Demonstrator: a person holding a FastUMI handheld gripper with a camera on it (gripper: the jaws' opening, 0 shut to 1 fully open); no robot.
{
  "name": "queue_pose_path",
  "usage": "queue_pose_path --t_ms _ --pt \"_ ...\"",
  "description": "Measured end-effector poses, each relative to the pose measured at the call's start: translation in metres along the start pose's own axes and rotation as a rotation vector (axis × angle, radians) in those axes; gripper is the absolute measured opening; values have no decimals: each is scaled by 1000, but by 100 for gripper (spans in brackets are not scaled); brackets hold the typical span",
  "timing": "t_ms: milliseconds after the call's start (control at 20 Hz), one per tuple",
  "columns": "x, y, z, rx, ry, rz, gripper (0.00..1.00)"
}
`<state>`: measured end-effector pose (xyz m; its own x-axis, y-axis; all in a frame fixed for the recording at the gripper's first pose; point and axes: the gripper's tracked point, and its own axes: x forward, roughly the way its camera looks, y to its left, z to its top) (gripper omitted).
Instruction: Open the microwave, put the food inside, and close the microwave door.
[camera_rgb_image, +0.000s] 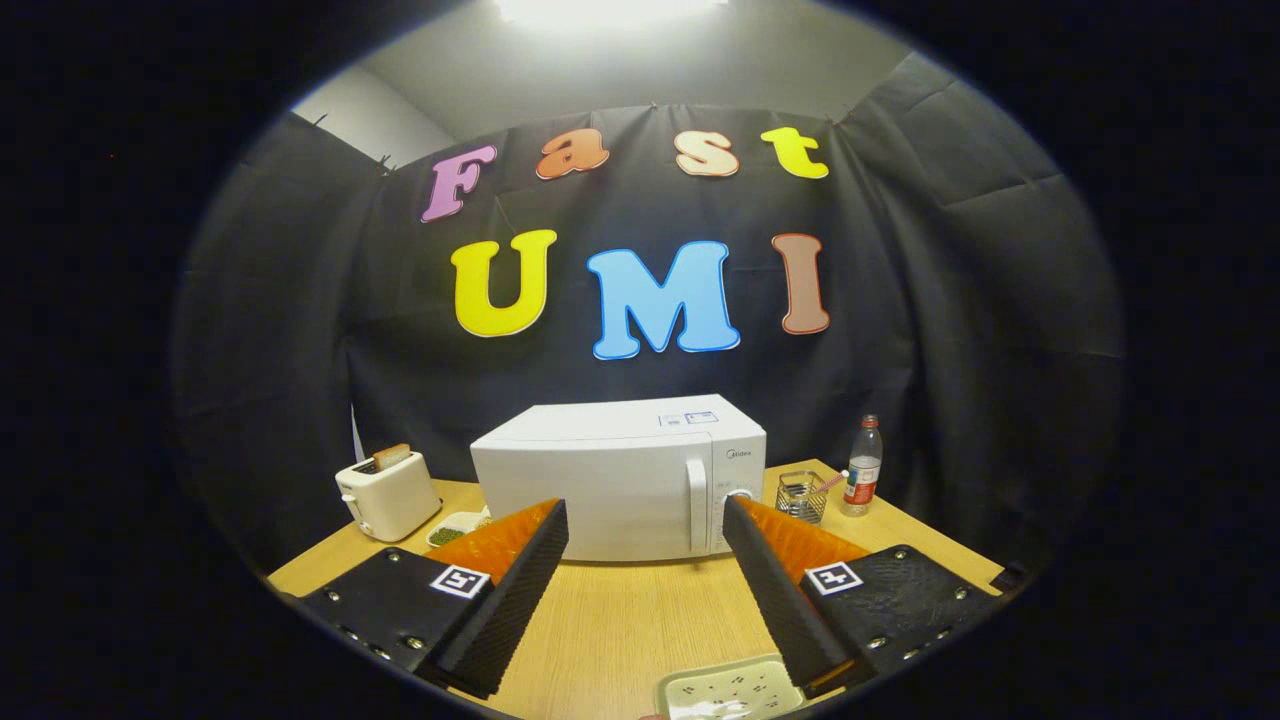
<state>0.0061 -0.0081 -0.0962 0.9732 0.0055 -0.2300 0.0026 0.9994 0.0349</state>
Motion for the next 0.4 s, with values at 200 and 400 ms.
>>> queue_pose_path --t_ms 200,400 --pt "-22 2 -1 5 0 -5 99" --pt "-35 2 8 14 -28 -16 99"
